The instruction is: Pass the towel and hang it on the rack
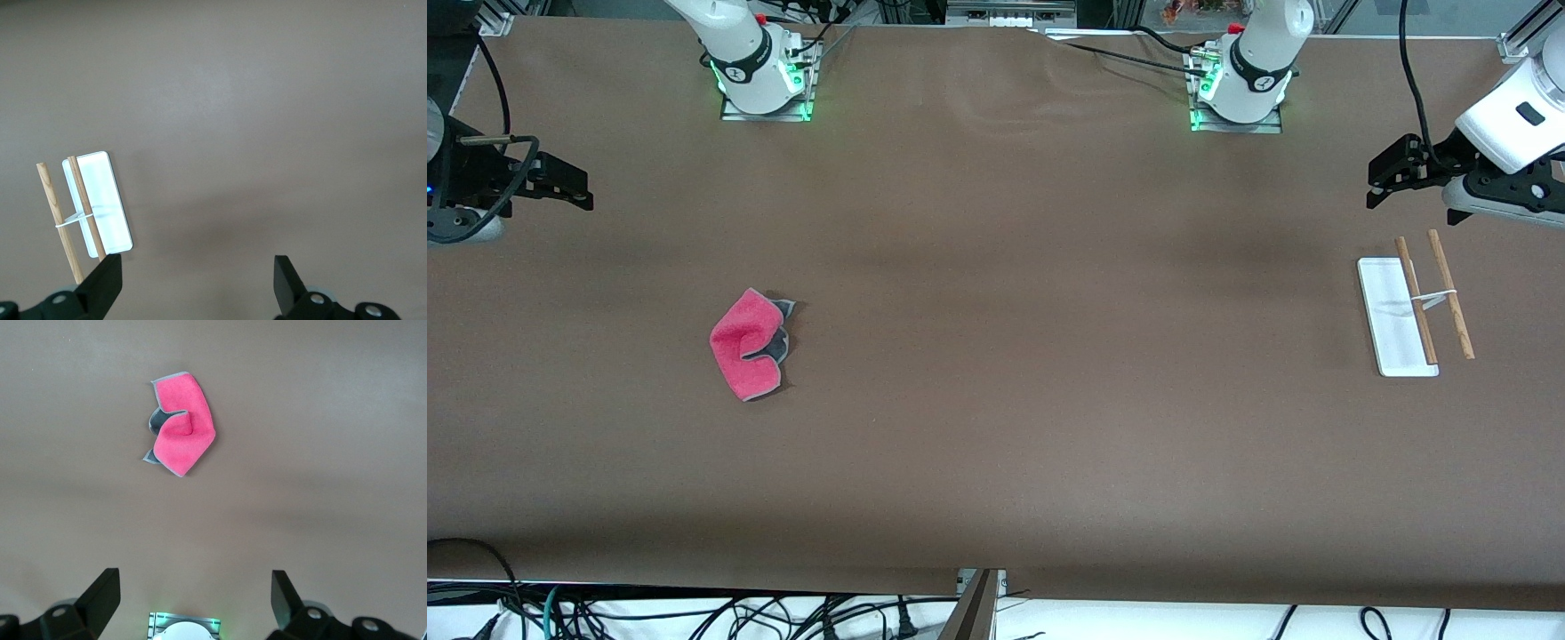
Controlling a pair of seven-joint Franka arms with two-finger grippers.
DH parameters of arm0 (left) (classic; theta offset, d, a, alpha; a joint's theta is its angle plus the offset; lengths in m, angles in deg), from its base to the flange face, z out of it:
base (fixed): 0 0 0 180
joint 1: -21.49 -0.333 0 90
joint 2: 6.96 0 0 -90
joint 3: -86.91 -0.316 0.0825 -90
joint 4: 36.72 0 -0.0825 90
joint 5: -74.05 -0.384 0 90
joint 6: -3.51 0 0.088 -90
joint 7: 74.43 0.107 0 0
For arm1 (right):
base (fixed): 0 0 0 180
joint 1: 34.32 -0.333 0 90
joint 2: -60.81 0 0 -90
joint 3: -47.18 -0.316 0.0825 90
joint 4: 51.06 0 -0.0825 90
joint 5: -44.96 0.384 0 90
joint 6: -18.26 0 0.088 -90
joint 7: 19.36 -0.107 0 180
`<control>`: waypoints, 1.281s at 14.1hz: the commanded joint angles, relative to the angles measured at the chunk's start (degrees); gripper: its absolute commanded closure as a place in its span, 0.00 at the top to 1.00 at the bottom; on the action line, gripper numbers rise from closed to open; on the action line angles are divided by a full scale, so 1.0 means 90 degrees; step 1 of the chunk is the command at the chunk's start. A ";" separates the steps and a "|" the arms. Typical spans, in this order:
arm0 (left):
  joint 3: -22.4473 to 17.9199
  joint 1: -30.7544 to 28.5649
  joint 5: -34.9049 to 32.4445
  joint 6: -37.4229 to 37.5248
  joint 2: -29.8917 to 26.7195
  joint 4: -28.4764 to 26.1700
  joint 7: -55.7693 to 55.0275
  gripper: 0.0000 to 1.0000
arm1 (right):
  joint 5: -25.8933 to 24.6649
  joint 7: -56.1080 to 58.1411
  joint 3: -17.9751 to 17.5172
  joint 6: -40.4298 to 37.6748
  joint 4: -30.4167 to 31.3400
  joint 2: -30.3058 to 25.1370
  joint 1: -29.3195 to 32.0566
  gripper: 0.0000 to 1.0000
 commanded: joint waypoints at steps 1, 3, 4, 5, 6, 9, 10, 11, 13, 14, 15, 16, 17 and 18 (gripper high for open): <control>0.0062 -0.0051 0.0000 0.0091 -0.0014 0.0101 0.0047 1.00 | 0.0013 -0.0031 -0.0041 0.0097 0.0031 -0.0038 0.0016 1.00; 0.0062 -0.0042 0.0000 0.0091 -0.0014 0.0159 0.0047 1.00 | 0.0013 -0.0031 -0.0041 0.0097 0.0031 -0.0038 0.0016 1.00; 0.0062 -0.0042 0.0000 0.0091 -0.0005 0.0179 0.0047 1.00 | 0.0013 -0.0031 -0.0041 0.0097 0.0031 -0.0038 0.0016 1.00; 0.0062 -0.0022 0.0000 0.0101 -0.0014 0.0180 0.0047 1.00 | 0.0013 -0.0031 -0.0041 0.0097 0.0031 -0.0038 0.0016 1.00; 0.0062 -0.0022 0.0000 0.0101 -0.0005 0.0180 0.0047 1.00 | 0.0004 -0.0012 -0.0041 0.0097 0.0031 -0.0028 0.0016 1.00; 0.0101 0.0007 0.0000 0.0101 -0.0014 0.0180 0.0037 1.00 | 0.0004 -0.0021 -0.0041 0.0107 0.0031 0.0001 0.0016 1.00; 0.0101 -0.0002 0.0000 0.0101 -0.0014 0.0180 0.0037 1.00 | 0.0013 -0.0021 -0.0041 0.0107 0.0031 0.0001 0.0016 1.00; 0.0091 -0.0012 0.0000 0.0111 -0.0014 0.0180 0.0047 1.00 | 0.0013 -0.0021 -0.0041 0.0126 0.0021 0.0001 0.0016 1.00; 0.0101 -0.0003 0.0000 0.0101 -0.0014 0.0180 0.0038 1.00 | 0.0004 -0.0031 -0.0050 0.0194 0.0031 0.0078 -0.0003 1.00; 0.0111 0.0007 0.0000 0.0101 -0.0014 0.0180 0.0037 1.00 | 0.0013 -0.0041 -0.0051 0.0262 0.0031 0.0098 -0.0003 1.00; 0.0111 0.0017 0.0000 0.0101 -0.0014 0.0180 0.0037 1.00 | 0.0013 -0.0070 -0.0051 0.0302 0.0041 0.0118 -0.0003 1.00; 0.0111 0.0007 0.0000 0.0101 -0.0014 0.0189 0.0037 1.00 | 0.0023 -0.0080 -0.0051 0.0350 0.0041 0.0176 -0.0013 1.00; 0.0111 0.0007 0.0000 0.0101 -0.0014 0.0189 0.0037 1.00 | 0.0023 -0.0099 -0.0051 0.0351 0.0041 0.0235 -0.0013 1.00; 0.0111 0.0007 0.0000 0.0101 -0.0014 0.0189 0.0047 1.00 | 0.0004 -0.0090 -0.0051 0.0351 0.0041 0.0245 -0.0033 1.00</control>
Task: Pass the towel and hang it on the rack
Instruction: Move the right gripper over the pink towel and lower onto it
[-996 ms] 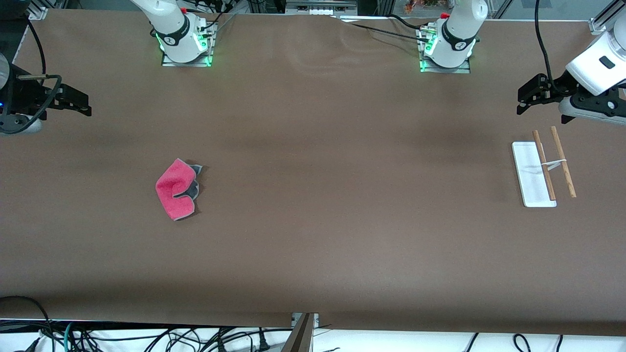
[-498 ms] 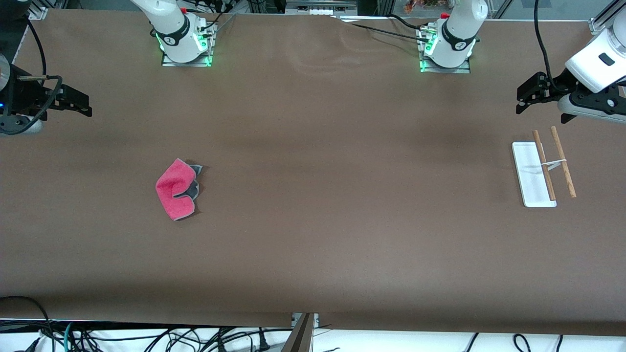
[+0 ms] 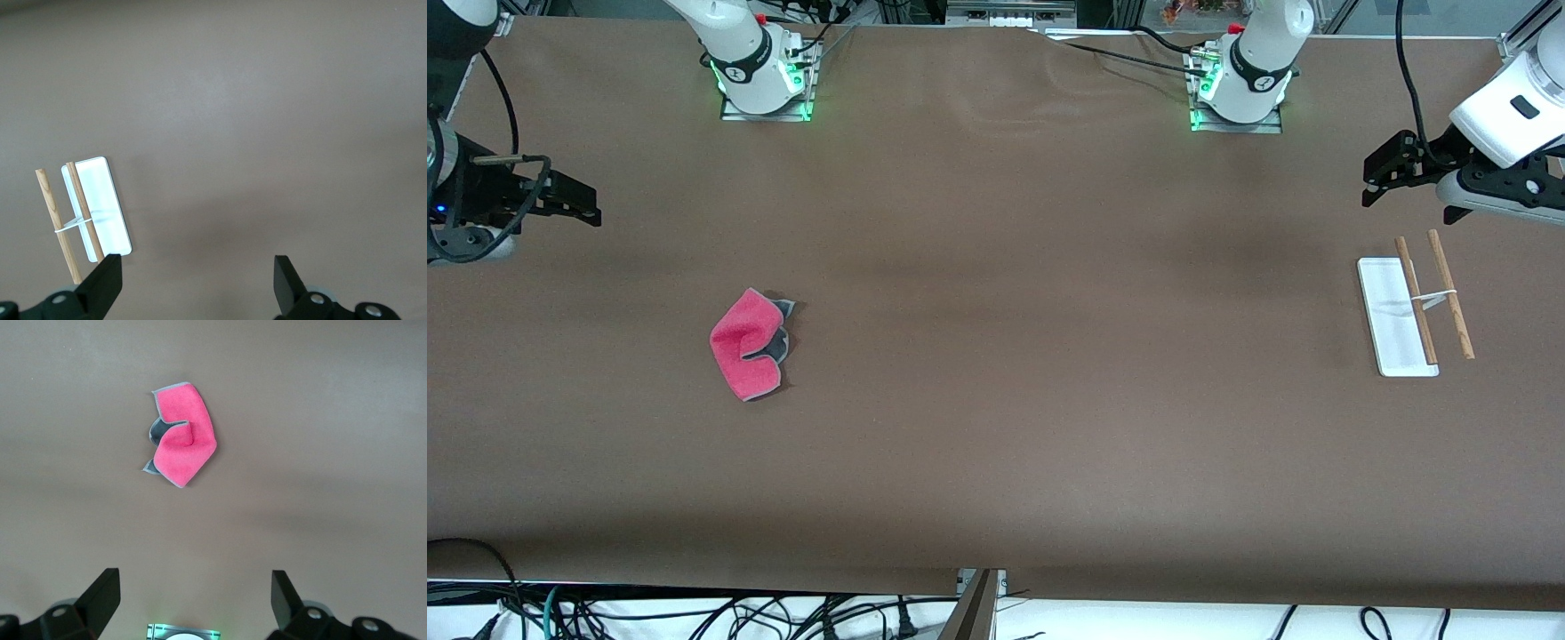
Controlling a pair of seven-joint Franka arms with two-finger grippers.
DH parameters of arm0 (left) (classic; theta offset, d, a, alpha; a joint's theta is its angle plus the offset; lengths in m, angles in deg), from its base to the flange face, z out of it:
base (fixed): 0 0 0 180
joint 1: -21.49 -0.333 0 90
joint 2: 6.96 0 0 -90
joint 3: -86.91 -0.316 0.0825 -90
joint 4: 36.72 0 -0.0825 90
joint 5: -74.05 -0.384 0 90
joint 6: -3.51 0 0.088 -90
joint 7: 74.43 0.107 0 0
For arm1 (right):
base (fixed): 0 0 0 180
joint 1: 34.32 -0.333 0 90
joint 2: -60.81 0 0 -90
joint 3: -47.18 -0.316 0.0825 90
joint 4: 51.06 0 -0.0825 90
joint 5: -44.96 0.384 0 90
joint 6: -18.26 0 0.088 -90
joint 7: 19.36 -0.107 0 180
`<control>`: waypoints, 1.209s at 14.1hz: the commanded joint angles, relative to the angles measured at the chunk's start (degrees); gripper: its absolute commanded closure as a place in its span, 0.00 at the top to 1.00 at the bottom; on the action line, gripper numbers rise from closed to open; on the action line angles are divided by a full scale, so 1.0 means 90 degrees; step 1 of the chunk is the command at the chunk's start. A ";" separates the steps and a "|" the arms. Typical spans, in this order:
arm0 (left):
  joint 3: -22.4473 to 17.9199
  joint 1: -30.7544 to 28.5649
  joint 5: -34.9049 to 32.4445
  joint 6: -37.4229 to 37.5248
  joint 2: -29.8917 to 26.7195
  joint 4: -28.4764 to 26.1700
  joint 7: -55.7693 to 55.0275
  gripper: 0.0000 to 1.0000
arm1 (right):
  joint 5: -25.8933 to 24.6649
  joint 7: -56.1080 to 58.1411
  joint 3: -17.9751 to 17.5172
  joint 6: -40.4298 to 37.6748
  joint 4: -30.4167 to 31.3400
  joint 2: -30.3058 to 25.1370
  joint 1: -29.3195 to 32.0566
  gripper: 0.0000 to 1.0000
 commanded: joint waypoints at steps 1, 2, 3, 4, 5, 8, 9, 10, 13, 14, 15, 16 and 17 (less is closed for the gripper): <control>0.0026 0.0000 0.0000 0.0101 -0.0003 0.0153 0.0047 1.00 | -0.0008 -0.0087 -0.0024 0.0072 0.0039 0.0083 -0.0099 1.00; 0.0026 0.0000 0.0000 0.0101 -0.0003 0.0153 0.0047 1.00 | -0.0047 -0.0038 -0.0024 0.0130 0.0039 0.0142 -0.0110 1.00; 0.0026 0.0000 -0.0010 0.0101 -0.0003 0.0153 0.0047 1.00 | -0.0057 -0.0028 -0.0024 0.0160 0.0039 0.0220 -0.0129 1.00; 0.0026 0.0000 -0.0010 0.0101 -0.0003 0.0153 0.0047 1.00 | -0.0057 -0.0028 -0.0024 0.0170 0.0039 0.0279 -0.0129 1.00; 0.0026 0.0000 -0.0010 0.0101 -0.0003 0.0153 0.0047 1.00 | -0.0047 -0.0028 -0.0024 0.0180 0.0029 0.0415 -0.0129 1.00; 0.0026 0.0000 -0.0010 0.0092 -0.0003 0.0163 0.0047 1.00 | -0.0028 -0.0028 -0.0033 0.0472 0.0039 0.0708 -0.0178 1.00; 0.0026 0.0000 -0.0010 0.0082 0.0007 0.0173 0.0047 1.00 | -0.0018 -0.0057 -0.0024 0.0637 0.0039 0.0835 -0.0313 1.00; 0.0026 0.0000 0.0000 0.0082 0.0007 0.0202 0.0047 1.00 | -0.0018 -0.0096 -0.0033 0.0822 0.0039 0.0981 -0.0373 1.00; 0.0026 0.0010 -0.0010 0.0082 0.0017 0.0212 0.0057 1.00 | -0.0008 -0.0106 -0.0024 0.1399 0.0029 0.1391 -0.0520 1.00; 0.0026 0.0000 0.0000 0.0082 0.0017 0.0212 0.0047 1.00 | -0.0008 -0.0116 -0.0033 0.1594 0.0029 0.1538 -0.0588 1.00; 0.0026 0.0010 0.0000 0.0082 0.0017 0.0212 0.0047 1.00 | -0.0008 -0.0116 -0.0024 0.1838 0.0029 0.1703 -0.0656 1.00; 0.0026 0.0010 0.0000 0.0082 0.0017 0.0231 0.0047 1.00 | -0.0008 -0.0126 -0.0033 0.2101 0.0029 0.1898 -0.0676 1.00; 0.0036 0.0010 -0.0010 0.0082 0.0017 0.0231 0.0047 1.00 | 0.0001 -0.0126 -0.0024 0.2355 0.0039 0.2045 -0.0754 1.00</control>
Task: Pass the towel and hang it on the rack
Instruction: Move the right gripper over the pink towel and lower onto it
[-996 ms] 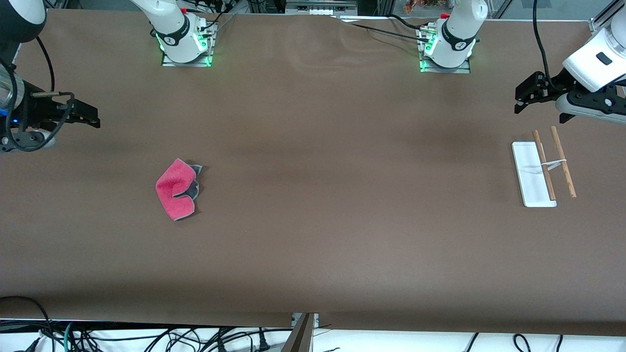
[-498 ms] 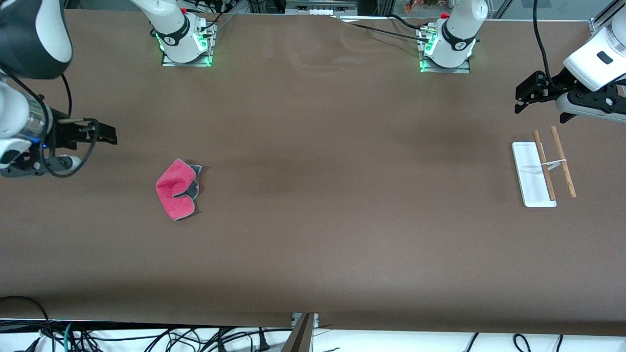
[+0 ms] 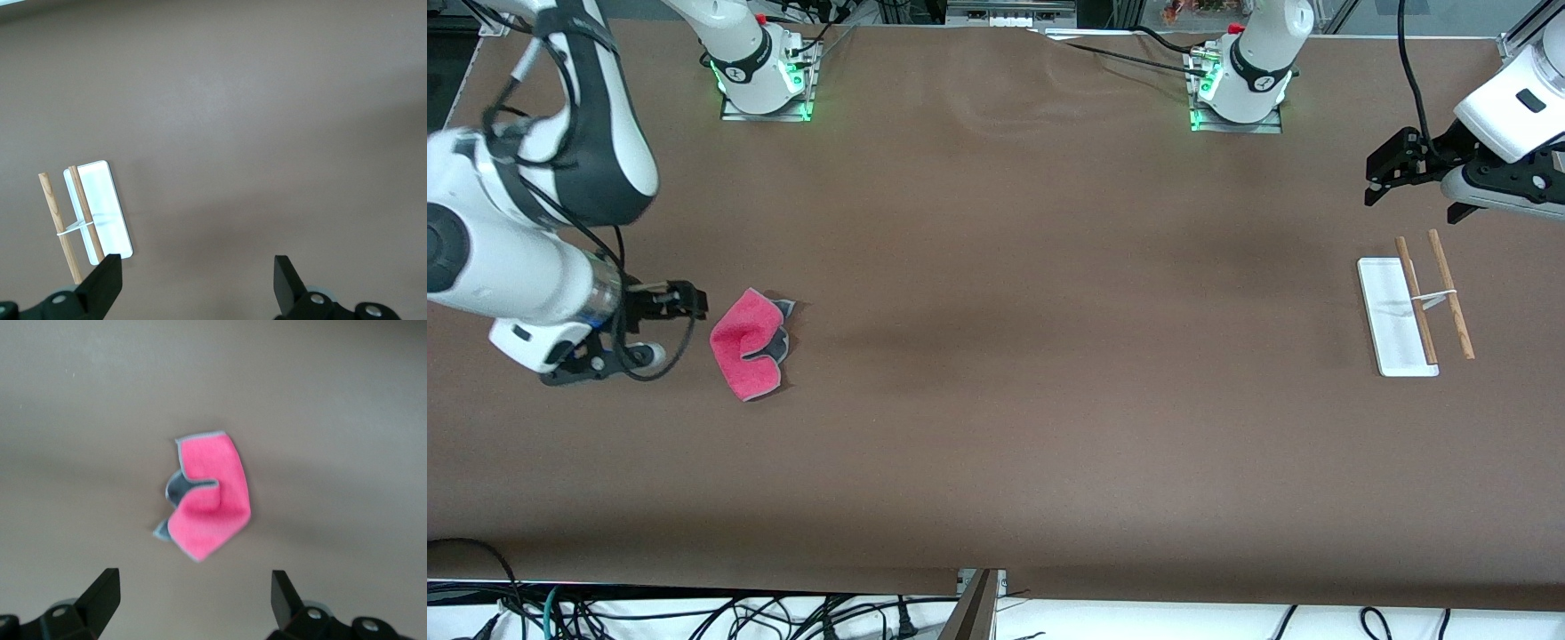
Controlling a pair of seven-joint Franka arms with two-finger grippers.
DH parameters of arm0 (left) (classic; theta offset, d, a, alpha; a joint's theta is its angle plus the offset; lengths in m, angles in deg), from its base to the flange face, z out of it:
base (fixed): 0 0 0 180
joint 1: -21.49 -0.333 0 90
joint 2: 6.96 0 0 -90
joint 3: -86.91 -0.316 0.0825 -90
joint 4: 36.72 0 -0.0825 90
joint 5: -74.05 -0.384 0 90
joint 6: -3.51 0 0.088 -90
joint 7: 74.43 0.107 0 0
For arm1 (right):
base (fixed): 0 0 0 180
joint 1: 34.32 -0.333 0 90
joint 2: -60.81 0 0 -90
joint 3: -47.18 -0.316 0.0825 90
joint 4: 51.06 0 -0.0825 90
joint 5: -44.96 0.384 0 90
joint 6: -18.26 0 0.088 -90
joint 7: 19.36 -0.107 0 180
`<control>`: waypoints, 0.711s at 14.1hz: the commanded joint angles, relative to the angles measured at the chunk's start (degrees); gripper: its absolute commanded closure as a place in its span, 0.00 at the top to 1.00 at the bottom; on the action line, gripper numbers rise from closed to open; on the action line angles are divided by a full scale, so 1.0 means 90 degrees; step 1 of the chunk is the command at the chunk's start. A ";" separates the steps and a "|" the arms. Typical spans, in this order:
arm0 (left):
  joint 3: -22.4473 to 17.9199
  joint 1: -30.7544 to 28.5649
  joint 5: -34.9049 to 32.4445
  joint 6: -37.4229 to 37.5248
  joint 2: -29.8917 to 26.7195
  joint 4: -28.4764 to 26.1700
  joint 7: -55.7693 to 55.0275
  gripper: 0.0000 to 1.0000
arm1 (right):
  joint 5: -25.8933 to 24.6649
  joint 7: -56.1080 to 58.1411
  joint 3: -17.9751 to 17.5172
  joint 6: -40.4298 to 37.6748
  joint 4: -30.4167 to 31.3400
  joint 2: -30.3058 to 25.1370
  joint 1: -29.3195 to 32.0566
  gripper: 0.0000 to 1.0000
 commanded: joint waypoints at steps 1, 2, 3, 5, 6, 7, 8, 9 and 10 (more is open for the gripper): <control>0.0062 -0.0001 -0.0010 0.0084 0.0019 0.0147 0.0047 1.00 | 0.0011 -0.0073 0.0003 0.0688 -0.0015 0.0461 -0.0159 1.00; 0.0082 -0.0001 -0.0010 0.0084 0.0019 0.0147 0.0047 1.00 | 0.0011 -0.0121 0.0003 0.0962 -0.0025 0.0647 -0.0198 1.00; 0.0082 -0.0001 -0.0010 0.0075 0.0019 0.0147 0.0047 1.00 | 0.0021 -0.0315 0.0003 0.1245 -0.0025 0.0833 -0.0208 1.00; 0.0092 -0.0001 -0.0010 0.0075 0.0019 0.0147 0.0047 1.00 | 0.0011 -0.0938 0.0003 0.1607 -0.0015 0.1155 -0.0315 1.00; 0.0101 -0.0001 -0.0010 0.0075 0.0019 0.0147 0.0047 1.00 | -0.0008 -0.1309 0.0003 0.1783 -0.0015 0.1321 -0.0383 1.00; 0.0092 -0.0001 -0.0020 0.0046 0.0019 0.0147 0.0047 1.00 | -0.0018 -0.1680 0.0013 0.1959 -0.0015 0.1516 -0.0393 1.00; 0.0101 -0.0001 -0.0020 0.0036 0.0048 0.0156 0.0057 1.00 | -0.0047 -0.2071 0.0013 0.2028 -0.0015 0.1682 -0.0403 1.00; 0.0102 -0.0001 -0.0020 0.0036 0.0049 0.0156 0.0047 1.00 | -0.0077 -0.2519 0.0013 0.2029 -0.0015 0.1781 -0.0452 1.00; 0.0102 -0.0001 -0.0020 0.0036 0.0049 0.0166 0.0047 1.00 | -0.0096 -0.2862 0.0022 0.2029 -0.0015 0.1859 -0.0520 1.00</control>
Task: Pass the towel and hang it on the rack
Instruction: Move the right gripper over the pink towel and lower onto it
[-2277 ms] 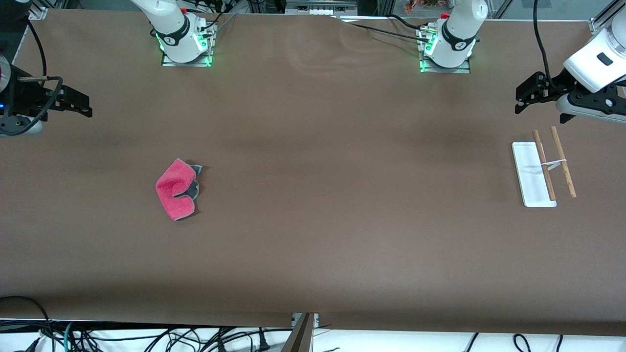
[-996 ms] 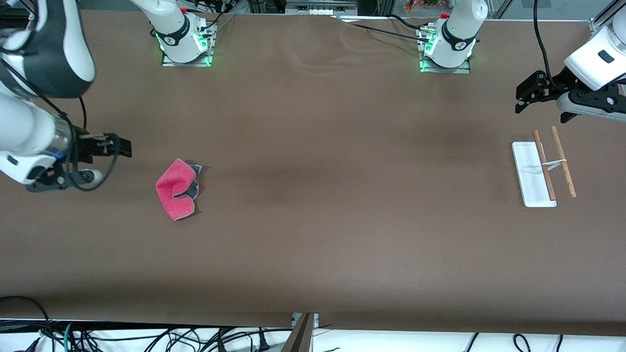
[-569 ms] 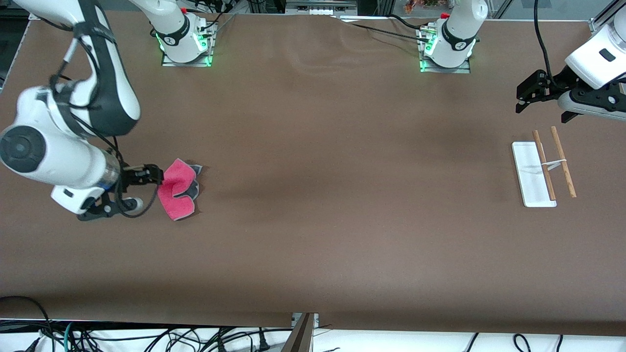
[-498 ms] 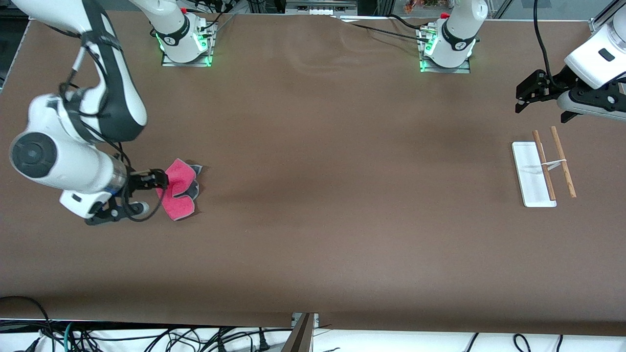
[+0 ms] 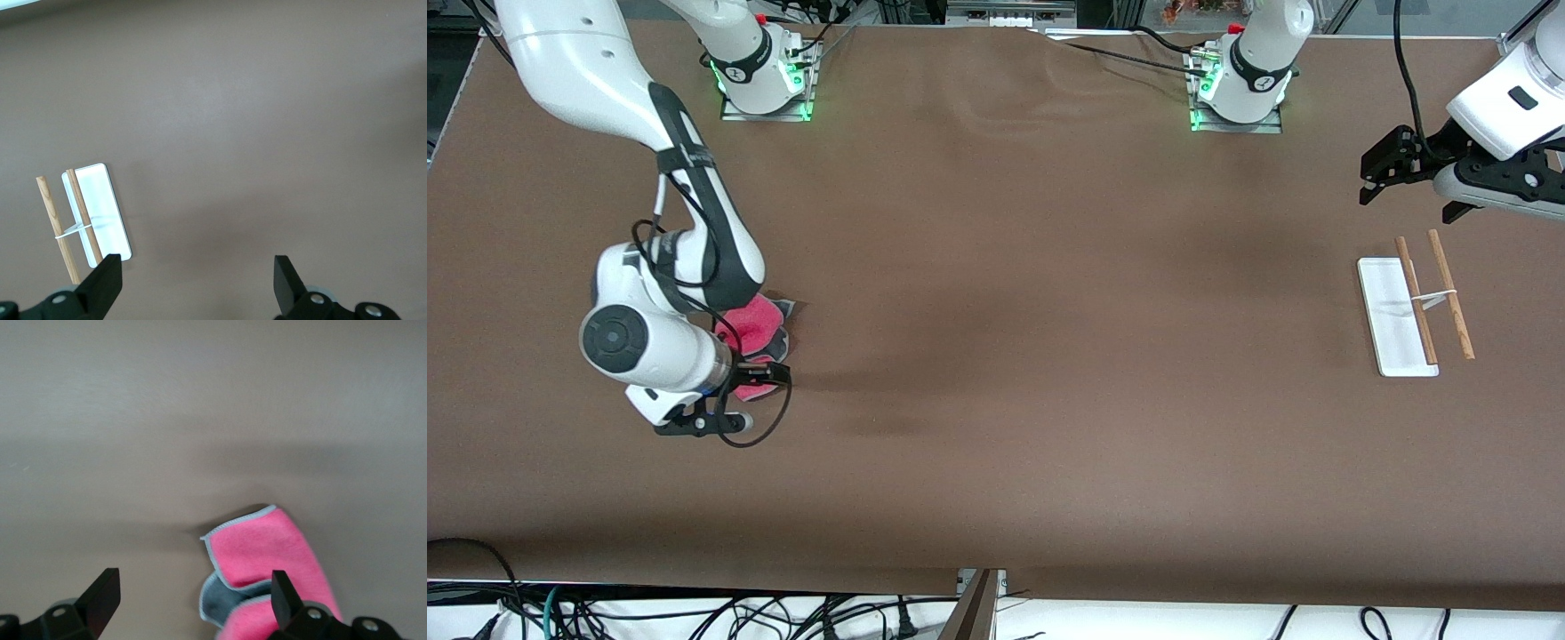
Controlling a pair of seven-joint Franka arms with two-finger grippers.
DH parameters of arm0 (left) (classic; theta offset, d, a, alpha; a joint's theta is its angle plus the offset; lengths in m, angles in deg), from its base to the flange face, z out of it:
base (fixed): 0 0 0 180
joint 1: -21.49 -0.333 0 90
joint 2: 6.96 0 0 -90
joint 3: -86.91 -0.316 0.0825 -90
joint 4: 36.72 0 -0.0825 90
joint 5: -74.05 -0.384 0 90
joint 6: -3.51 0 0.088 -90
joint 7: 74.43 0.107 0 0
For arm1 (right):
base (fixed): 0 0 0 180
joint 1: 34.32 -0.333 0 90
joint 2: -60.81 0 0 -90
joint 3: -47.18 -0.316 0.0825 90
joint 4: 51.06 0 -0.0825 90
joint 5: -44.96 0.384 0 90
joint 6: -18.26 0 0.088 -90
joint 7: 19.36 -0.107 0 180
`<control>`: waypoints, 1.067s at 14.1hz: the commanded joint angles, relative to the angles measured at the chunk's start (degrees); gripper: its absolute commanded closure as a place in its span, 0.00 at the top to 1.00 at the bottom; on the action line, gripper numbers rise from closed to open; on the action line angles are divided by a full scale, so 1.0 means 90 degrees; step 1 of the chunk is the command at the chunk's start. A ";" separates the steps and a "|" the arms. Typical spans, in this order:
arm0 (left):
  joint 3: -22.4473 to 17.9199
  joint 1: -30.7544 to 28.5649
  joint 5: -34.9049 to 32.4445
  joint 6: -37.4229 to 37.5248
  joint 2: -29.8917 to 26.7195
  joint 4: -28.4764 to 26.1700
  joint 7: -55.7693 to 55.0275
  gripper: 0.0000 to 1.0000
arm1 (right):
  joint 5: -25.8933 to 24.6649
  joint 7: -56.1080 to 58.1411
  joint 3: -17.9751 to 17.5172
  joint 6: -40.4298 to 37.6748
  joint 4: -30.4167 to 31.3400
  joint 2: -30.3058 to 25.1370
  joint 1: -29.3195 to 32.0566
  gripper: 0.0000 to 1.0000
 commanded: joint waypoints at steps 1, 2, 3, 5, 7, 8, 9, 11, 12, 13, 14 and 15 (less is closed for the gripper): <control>0.0033 -0.0007 -0.0020 0.0044 0.0058 0.0150 0.0047 1.00 | -0.0142 -0.0935 0.0032 0.0057 -0.0037 0.0177 -0.0144 1.00; 0.0033 -0.0007 -0.0020 0.0044 0.0058 0.0150 0.0047 1.00 | -0.0229 -0.1111 0.0042 0.0057 -0.0037 0.0226 -0.0145 1.00; 0.0033 -0.0007 -0.0020 0.0044 0.0058 0.0150 0.0047 1.00 | -0.0279 -0.1190 0.0052 0.0086 -0.0037 0.0323 -0.0135 1.00; 0.0042 -0.0007 -0.0020 0.0053 0.0048 0.0150 0.0057 1.00 | -0.0308 -0.1191 0.0071 0.0290 -0.0027 0.0431 -0.0077 1.00; 0.0052 -0.0007 -0.0010 0.0073 0.0038 0.0150 0.0047 1.00 | -0.0318 -0.1181 0.0091 0.0330 -0.0017 0.0509 -0.0037 1.00; 0.0052 -0.0007 -0.0010 0.0073 0.0038 0.0150 0.0047 1.00 | -0.0318 -0.1181 0.0130 0.0321 0.0002 0.0558 -0.0037 1.00; 0.0052 -0.0007 -0.0010 0.0082 0.0048 0.0150 0.0047 1.00 | -0.0318 -0.1181 0.0130 0.0320 0.0002 0.0606 -0.0037 1.00; 0.0043 -0.0017 -0.0010 0.0092 0.0048 0.0150 0.0047 1.00 | -0.0338 -0.1181 0.0140 0.0330 0.0002 0.0685 -0.0037 1.00; 0.0042 -0.0007 -0.0010 0.0092 0.0048 0.0150 0.0047 1.00 | -0.0425 -0.1191 0.0140 0.0330 0.0002 0.0704 -0.0037 1.00; 0.0052 -0.0007 -0.0010 0.0102 0.0038 0.0150 0.0047 1.00 | -0.0484 -0.1191 0.0140 0.0379 0.0002 0.0724 -0.0037 1.00; 0.0052 -0.0007 -0.0010 0.0102 0.0038 0.0150 0.0047 1.00 | -0.0484 -0.1191 0.0140 0.0398 0.0002 0.0744 -0.0037 1.00; 0.0052 -0.0007 -0.0010 0.0102 0.0038 0.0150 0.0047 1.00 | -0.0494 -0.1191 0.0140 0.0399 0.0012 0.0763 -0.0037 0.99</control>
